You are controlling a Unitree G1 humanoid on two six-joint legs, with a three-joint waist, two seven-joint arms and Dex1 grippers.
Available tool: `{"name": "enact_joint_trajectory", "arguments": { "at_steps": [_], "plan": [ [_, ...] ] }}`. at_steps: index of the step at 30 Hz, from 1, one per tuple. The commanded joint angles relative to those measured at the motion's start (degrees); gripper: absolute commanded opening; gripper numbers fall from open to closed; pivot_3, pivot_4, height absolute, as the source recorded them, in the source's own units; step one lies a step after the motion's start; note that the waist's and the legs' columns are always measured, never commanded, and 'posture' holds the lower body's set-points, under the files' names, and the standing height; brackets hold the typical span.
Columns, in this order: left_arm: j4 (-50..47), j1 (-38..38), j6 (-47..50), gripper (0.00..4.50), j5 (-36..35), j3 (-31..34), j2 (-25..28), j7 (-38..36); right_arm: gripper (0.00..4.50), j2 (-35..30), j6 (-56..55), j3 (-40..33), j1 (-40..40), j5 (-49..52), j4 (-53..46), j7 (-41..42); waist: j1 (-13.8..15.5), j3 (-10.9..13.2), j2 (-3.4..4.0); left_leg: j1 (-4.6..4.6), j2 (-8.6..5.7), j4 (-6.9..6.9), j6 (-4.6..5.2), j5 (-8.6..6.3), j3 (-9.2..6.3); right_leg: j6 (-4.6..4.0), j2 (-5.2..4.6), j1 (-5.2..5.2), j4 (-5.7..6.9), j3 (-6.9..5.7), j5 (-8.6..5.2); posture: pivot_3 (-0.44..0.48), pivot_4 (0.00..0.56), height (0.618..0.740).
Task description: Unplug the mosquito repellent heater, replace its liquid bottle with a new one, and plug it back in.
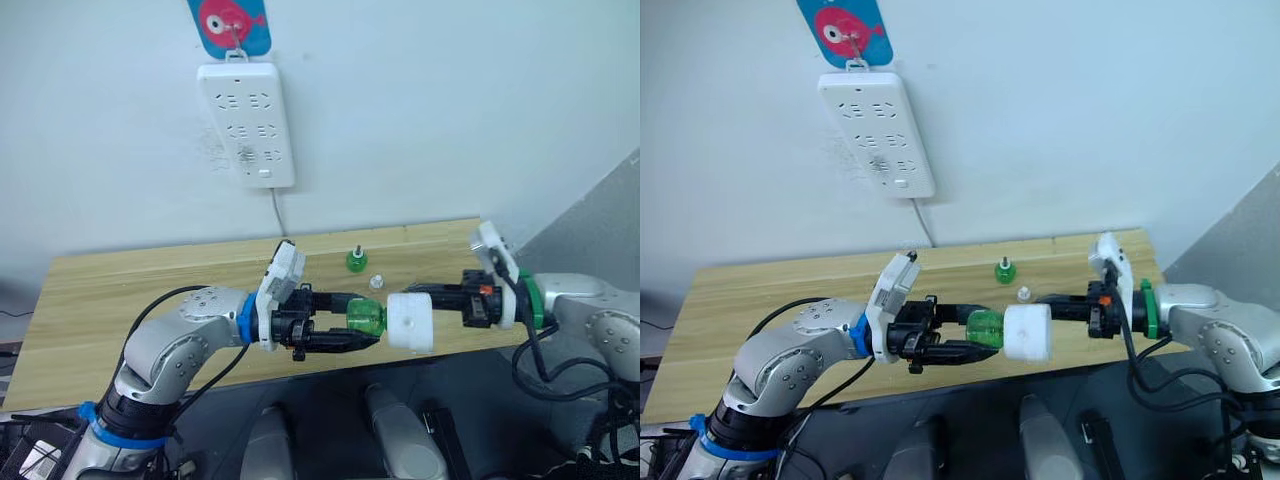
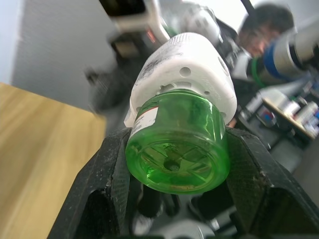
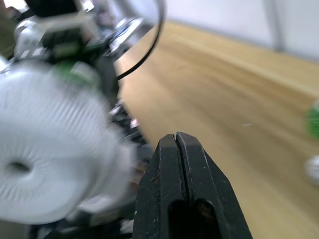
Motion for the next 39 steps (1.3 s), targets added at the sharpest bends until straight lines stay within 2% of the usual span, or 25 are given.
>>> {"name": "enact_joint_trajectory", "arguments": {
  "at_steps": [1,4,7,13,18,24,33,36,39],
  "plan": [
    [-0.37,-0.79,-0.41,2.4,-0.81,2.12,-2.18,3.6,0.0,-0.77,3.49,-2.59,1.3,6.5,-6.62,-0.07,0.11,0.0,0.0,0.0,0.0,0.01,0.0,0.0,0.0,0.0,0.0,0.02,-0.01,0.0,0.0,-0.186,0.263,0.74],
    [1.16,-1.03,-2.49,2.4,1.98,2.29,-3.42,5.21,0.0,-1.27,6.06,-4.88,2.39,12.36,-9.98,-2.33,0.24,0.0,0.0,0.01,-0.01,0.05,0.0,0.0,-0.01,-0.01,0.0,0.03,0.02,0.0,0.0,-0.197,0.266,0.74],
    [2.23,-0.68,-6.28,2.4,6.74,0.39,-2.82,3.57,0.0,-1.42,7.61,-6.71,1.88,19.02,-11.65,-6.05,0.11,0.0,0.0,0.01,-0.02,0.06,0.0,0.01,0.0,-0.05,0.0,0.02,0.03,0.02,0.01,-0.204,0.266,0.74],
    [2.44,0.88,-10.45,2.4,11.46,-2.96,-1.14,-1.41,0.0,1.24,6.96,-6.79,-4.47,27.77,-8.69,-16.46,-0.4,0.0,0.0,0.02,-0.02,0.08,0.0,0.01,0.04,-0.29,0.0,0.02,0.03,0.09,-0.1,-0.214,0.265,0.74],
    [0.23,1.65,-9.41,2.4,10.31,-3.79,-0.72,-3.32,0.0,5.32,5.24,-4.43,-8.41,21.39,-4.81,-20.55,-0.36,0.0,0.0,0.01,-0.02,0.04,0.0,0.0,0.03,-0.2,0.0,0.0,0.03,0.08,-0.05,-0.205,0.266,0.74],
    [-2.49,2.2,-5.87,2.4,7.21,-3.36,-0.62,-2.89,0.0,6.41,4.24,-2.94,-9.57,13.56,-0.66,-17.7,-0.28,0.0,0.0,0.0,0.0,0.03,0.0,0.0,0.02,-0.07,0.0,-0.01,0.02,0.04,0.01,-0.198,0.267,0.74],
    [-1.82,2.49,-4.48,2.4,5.95,-2.11,-0.58,-2.45,0.0,7.43,4.44,-4.91,-9.2,11.28,-0.18,-16.3,-0.22,0.0,0.0,0.0,0.0,0.04,0.0,0.0,0.02,-0.08,0.0,-0.01,0.02,0.05,0.01,-0.201,0.267,0.74],
    [-1.05,3.01,-8.14,2.4,8.87,-2.35,-1.13,-2.25,0.0,5.55,4.29,-7.59,-10.01,10.84,1.35,-15.48,-0.22,0.0,0.0,0.0,-0.01,0.04,0.0,0.0,0.02,-0.08,0.0,-0.01,0.02,0.05,0.01,-0.205,0.267,0.74],
    [0.84,3.97,-16.36,2.4,15.03,-3.37,-2.73,-1.79,0.0,2.85,5.35,-10.64,-10.58,12.02,2.82,-14.29,-0.18,0.0,0.0,0.0,-0.02,0.04,0.0,0.0,0.04,-0.15,-0.01,0.01,0.0,0.06,-0.03,-0.211,0.266,0.74]
  ]
}}
